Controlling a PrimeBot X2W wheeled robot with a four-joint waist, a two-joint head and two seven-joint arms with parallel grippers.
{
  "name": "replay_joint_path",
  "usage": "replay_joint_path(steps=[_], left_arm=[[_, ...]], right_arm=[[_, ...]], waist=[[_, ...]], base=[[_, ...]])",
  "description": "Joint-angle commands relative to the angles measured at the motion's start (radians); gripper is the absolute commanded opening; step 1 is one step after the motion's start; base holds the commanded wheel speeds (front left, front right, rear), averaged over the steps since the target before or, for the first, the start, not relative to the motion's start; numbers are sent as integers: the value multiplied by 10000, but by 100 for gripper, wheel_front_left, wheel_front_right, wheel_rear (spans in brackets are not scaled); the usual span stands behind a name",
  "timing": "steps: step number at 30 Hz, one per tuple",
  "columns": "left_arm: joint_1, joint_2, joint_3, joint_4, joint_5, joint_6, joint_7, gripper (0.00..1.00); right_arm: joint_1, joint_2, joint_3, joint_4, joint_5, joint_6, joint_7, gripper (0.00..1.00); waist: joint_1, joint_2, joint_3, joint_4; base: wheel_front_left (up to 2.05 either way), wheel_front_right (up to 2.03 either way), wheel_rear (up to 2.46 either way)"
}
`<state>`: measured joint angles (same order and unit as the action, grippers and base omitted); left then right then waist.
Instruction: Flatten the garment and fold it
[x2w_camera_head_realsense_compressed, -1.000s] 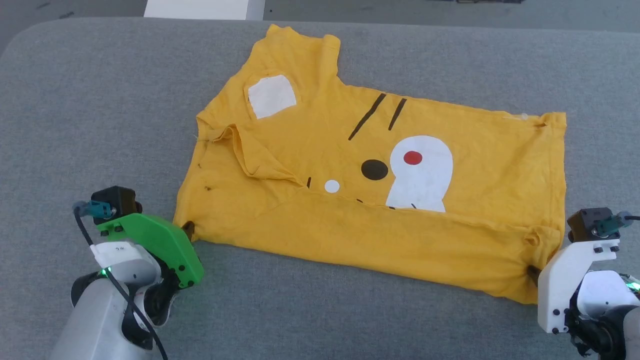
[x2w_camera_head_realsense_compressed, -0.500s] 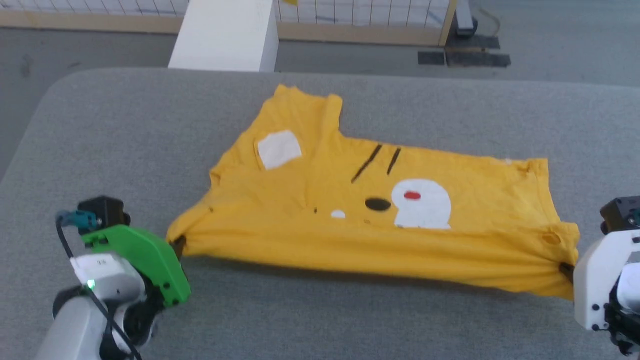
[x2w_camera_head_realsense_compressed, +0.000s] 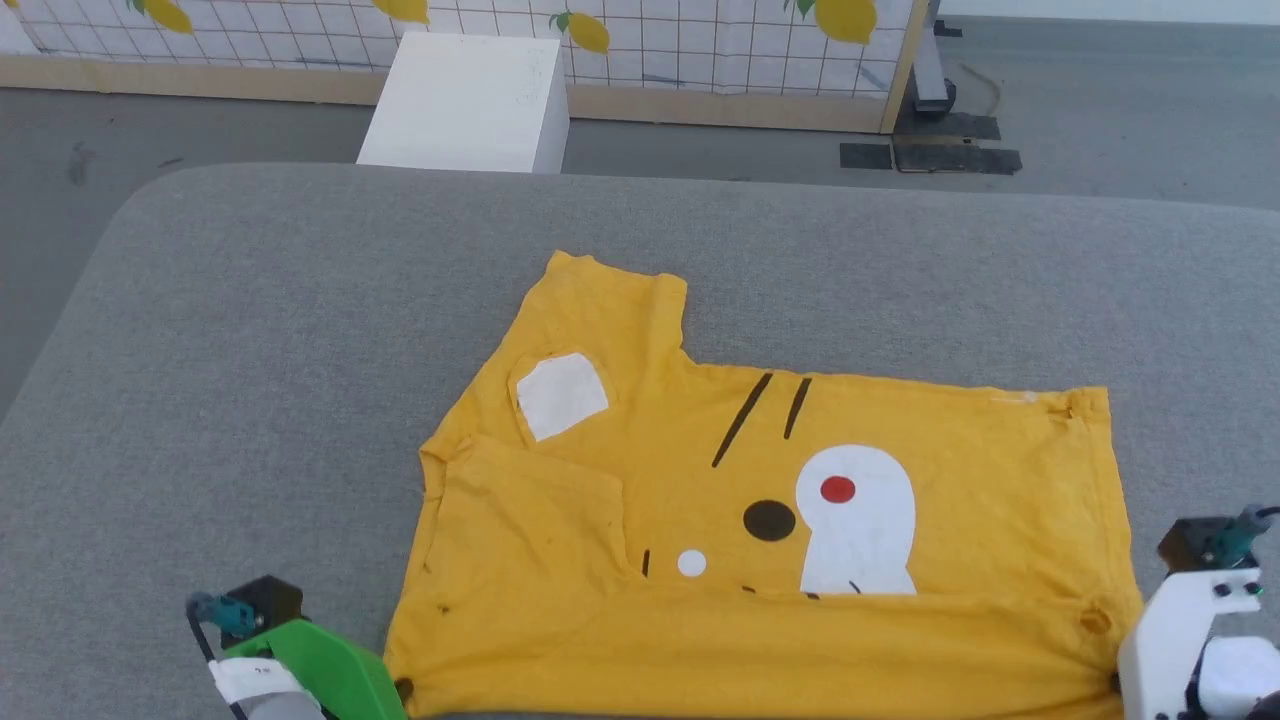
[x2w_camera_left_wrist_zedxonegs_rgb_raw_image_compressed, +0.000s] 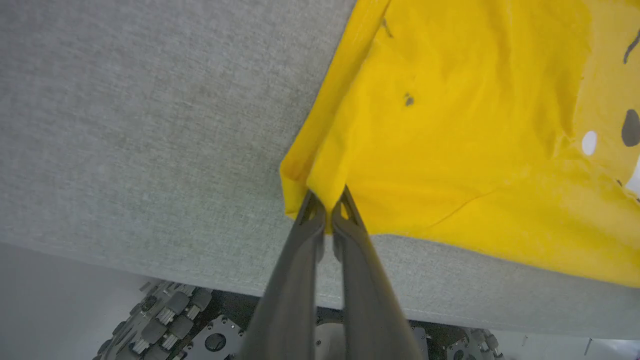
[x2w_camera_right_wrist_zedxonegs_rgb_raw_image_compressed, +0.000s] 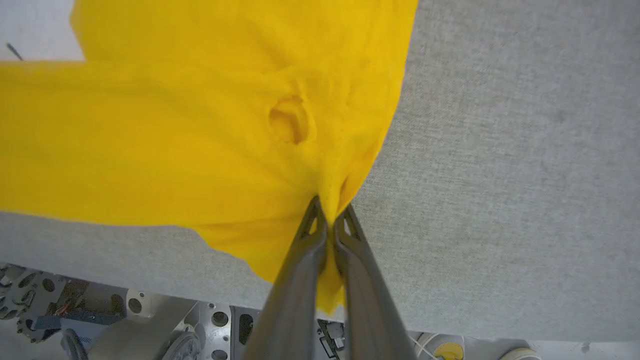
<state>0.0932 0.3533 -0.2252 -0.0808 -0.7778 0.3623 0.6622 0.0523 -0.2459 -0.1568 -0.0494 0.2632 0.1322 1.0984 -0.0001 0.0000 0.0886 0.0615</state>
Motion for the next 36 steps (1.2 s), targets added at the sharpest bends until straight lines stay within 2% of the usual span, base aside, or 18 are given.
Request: replay_joint_path(steps=[1, 4, 5, 6, 7, 10, 15, 17, 21, 25, 29, 32, 36], left_arm=[[66, -48, 29, 270, -78, 18, -62, 0], [-105, -144, 38, 739, -182, -98, -118, 0], [-188, -158, 57, 874, -194, -131, -161, 30], [-256, -159, 79, 958, -196, -159, -206, 75], [-328, -130, 110, 1044, -184, -167, -233, 100], [-510, 25, 218, 994, -117, -159, -281, 100], [-1032, 478, 527, -72, 79, -170, -393, 100], [-1400, 607, 739, -475, 325, -150, -788, 100], [-2321, 516, 961, -688, 904, -418, -2212, 100], [-3383, 37, 797, -138, 1485, -970, -4112, 100], [-4336, -317, 474, 941, 1887, -1608, -5539, 100], [-5172, -530, 195, 1809, 1997, -2054, -6022, 100], [-6687, -763, -211, 3221, 2028, -2601, -5949, 100]], right_arm=[[71, 38, 74, 235, -143, -15, -181, 0], [5, 141, 185, 769, -236, -15, -511, 0], [-100, 218, 94, 868, -274, -15, -840, 0], [-150, 244, 93, 967, -317, -15, -1032, 35], [-164, 230, 135, 1103, -351, -15, -1089, 100], [-299, 284, 47, 1142, -174, -15, -1265, 100], [-722, 282, -524, 212, 463, -15, -1433, 100], [-983, 257, -859, -247, 474, -15, -1709, 100], [-1678, 433, -1460, -828, 240, -15, -2733, 100], [-2314, 484, -1600, -685, 26, -15, -3835, 100], [-2754, 361, -1448, -308, -55, -15, -4313, 100], [-3113, 262, -1409, -152, -47, -15, -4473, 100], [-3528, 128, -1269, -168, 55, -15, -4475, 100]], waist=[[1, 0, 7, -3], [1, 0, 18, -12], [1, 0, 20, -20], [1, 0, 12, -26], [1, 0, -1, -40], [1, 0, -93, -85], [1, 0, -243, -176], [1, 0, -243, -203], [1, 0, -107, -273], [1, 0, 276, -288], [1, 0, 786, -333], [1, 0, 1305, -346], [1, 0, 2123, -377]], base=[[0, 0, 0], [0, 0, 0], [0, 0, 0], [0, 0, 0], [0, 0, 0], [0, 0, 0], [0, 0, 0], [0, 0, 0], [0, 0, 0], [0, 0, 0], [0, 0, 0], [0, 0, 0], [0, 0, 0]])
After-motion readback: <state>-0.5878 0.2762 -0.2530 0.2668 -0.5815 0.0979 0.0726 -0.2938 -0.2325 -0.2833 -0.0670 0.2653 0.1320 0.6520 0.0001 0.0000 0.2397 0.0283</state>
